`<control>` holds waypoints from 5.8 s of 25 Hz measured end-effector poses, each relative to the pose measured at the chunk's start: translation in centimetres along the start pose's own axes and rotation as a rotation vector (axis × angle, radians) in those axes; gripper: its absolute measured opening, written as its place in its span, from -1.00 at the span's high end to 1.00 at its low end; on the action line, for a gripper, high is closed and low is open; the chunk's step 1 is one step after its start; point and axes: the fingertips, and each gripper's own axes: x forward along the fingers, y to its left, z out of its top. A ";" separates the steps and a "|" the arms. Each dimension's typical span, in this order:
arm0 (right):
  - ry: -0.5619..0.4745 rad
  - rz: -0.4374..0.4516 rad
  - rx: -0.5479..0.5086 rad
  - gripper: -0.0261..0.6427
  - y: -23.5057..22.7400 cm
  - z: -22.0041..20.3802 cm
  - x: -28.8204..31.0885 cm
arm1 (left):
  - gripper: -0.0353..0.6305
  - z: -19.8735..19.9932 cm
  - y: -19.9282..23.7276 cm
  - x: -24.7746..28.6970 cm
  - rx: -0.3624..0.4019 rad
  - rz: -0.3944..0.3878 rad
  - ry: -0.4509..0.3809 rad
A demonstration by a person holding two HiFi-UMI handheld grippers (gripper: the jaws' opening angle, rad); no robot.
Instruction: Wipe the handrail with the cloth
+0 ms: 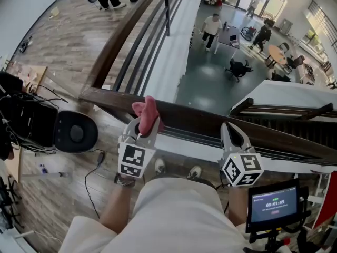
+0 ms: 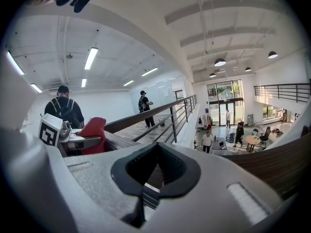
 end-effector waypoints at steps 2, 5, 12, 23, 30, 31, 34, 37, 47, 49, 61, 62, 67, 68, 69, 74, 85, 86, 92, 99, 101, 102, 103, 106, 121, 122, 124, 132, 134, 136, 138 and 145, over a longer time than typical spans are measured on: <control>0.000 0.001 -0.001 0.91 0.2 0.0 0.0 | 0.79 -0.1 -0.4 0.0 -0.001 -0.008 -0.002; 0.000 0.000 -0.001 0.91 0.2 0.1 0.0 | 0.79 -0.1 -1.1 0.0 0.014 -0.017 -0.006; 0.004 -0.012 0.008 0.91 -0.1 -0.3 -0.5 | 0.79 0.0 -2.3 0.3 0.042 -0.039 -0.024; 0.010 -0.031 0.014 0.91 -1.0 -0.8 -0.7 | 0.79 0.3 -4.4 1.3 0.068 -0.093 -0.043; 0.006 -0.032 0.016 0.91 -1.2 -1.0 -1.0 | 0.79 0.4 -6.1 1.7 0.088 -0.120 -0.056; 0.005 -0.033 0.016 0.91 -1.3 -1.1 -1.1 | 0.79 0.4 -6.3 1.7 0.092 -0.122 -0.059; 0.006 -0.036 0.019 0.91 -1.5 -1.2 -1.3 | 0.79 0.4 -6.8 1.7 0.096 -0.123 -0.066; 0.009 -0.038 0.020 0.91 -1.5 -1.3 -1.1 | 0.79 0.4 -6.8 1.9 0.097 -0.121 -0.073; 0.011 -0.045 0.028 0.91 -1.7 -1.2 -1.0 | 0.79 0.8 -7.8 2.4 0.105 -0.136 -0.081; 0.011 -0.045 0.028 0.91 -1.7 -1.2 -1.0 | 0.79 0.8 -7.9 2.4 0.101 -0.139 -0.082; 0.011 -0.048 0.034 0.91 -2.1 -1.5 -1.2 | 0.79 0.9 -8.9 2.7 0.097 -0.157 -0.084; 0.011 -0.049 0.034 0.91 -2.1 -1.6 -1.3 | 0.79 0.9 -9.1 2.8 0.098 -0.162 -0.085; 0.010 -0.059 0.037 0.91 -2.4 -1.7 -1.5 | 0.79 0.1 -10.5 3.2 0.077 -0.192 -0.070; 0.009 -0.061 0.038 0.91 -2.5 -1.7 -1.5 | 0.79 -0.2 -10.8 3.3 0.068 -0.195 -0.065; 0.008 -0.064 0.039 0.91 -2.6 -1.8 -1.5 | 0.79 -0.4 -11.0 3.4 0.066 -0.199 -0.063; 0.006 -0.078 0.045 0.91 -3.1 -2.0 -1.7 | 0.79 1.0 -11.6 3.7 0.090 -0.237 -0.082; 0.004 -0.081 0.051 0.91 -3.6 -2.0 -2.3 | 0.79 1.5 -12.7 3.7 0.081 -0.258 -0.088; 0.003 -0.080 0.050 0.91 -3.9 -1.9 -2.6 | 0.80 1.8 -13.2 3.7 0.081 -0.259 -0.088; 0.002 -0.075 0.050 0.91 -5.6 -1.5 -2.9 | 0.80 2.6 -14.7 4.8 0.035 -0.290 -0.077; -0.005 -0.069 0.050 0.91 -5.9 -1.7 -3.7 | 0.80 2.8 -15.6 4.3 -0.046 -0.316 -0.071; -0.009 -0.062 0.048 0.91 -5.9 -1.5 -3.6 | 0.79 3.3 -15.5 4.5 -0.075 -0.322 -0.067; -0.012 -0.058 0.048 0.91 -5.9 -1.4 -3.6 | 0.80 3.5 -15.4 4.6 -0.078 -0.322 -0.065; -0.014 -0.053 0.048 0.91 -5.9 -1.3 -3.5 | 0.79 3.7 -15.4 4.8 -0.079 -0.319 -0.063; -0.021 -0.043 0.037 0.91 -6.0 -1.1 -3.2 | 0.79 3.8 -15.2 5.4 -0.083 -0.305 -0.053; -0.033 -0.023 0.010 0.91 -6.7 -0.1 -4.5 | 0.79 3.9 -14.2 5.1 -0.061 -0.231 0.020; -0.027 -0.009 0.010 0.91 -6.8 0.0 -4.6 | 0.79 4.0 -14.2 5.2 -0.065 -0.225 0.025; -0.013 0.014 0.009 0.91 -7.1 0.0 -4.7 | 0.79 4.2 -14.3 5.4 -0.066 -0.213 0.039; 0.029 0.041 -0.023 0.91 -6.4 -1.2 -4.9 | 0.79 4.0 -14.0 5.1 -0.059 -0.176 0.086; 0.029 0.033 -0.022 0.91 -7.2 -0.7 -4.8 | 0.79 4.8 -14.1 5.9 -0.054 -0.171 0.087; 0.036 0.027 -0.017 0.91 -7.6 -0.8 -4.6 | 0.79 4.9 -14.2 6.4 -0.045 -0.175 0.095; 0.047 0.025 -0.012 0.91 -7.6 -1.1 -4.4 | 0.79 4.7 -14.1 6.6 -0.041 -0.189 0.106; 0.080 -0.054 -0.104 0.91 -7.0 -2.6 -4.1 | 0.79 3.9 -14.4 6.2 0.015 -0.206 0.111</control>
